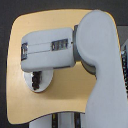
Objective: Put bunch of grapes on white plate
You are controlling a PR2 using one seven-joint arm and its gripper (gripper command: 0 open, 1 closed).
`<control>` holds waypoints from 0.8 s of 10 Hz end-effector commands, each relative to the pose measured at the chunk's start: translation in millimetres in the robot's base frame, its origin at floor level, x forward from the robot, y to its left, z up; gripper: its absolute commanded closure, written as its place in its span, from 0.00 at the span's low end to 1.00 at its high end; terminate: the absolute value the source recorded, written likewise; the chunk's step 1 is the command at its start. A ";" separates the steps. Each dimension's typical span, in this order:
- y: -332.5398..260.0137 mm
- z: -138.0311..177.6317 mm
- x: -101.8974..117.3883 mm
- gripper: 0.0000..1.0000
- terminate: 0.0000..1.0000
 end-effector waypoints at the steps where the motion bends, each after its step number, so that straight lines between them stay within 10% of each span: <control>1: -11.3 5.7 0.9 0.00 0.00; 8: -12.1 68.7 12.0 0.00 0.00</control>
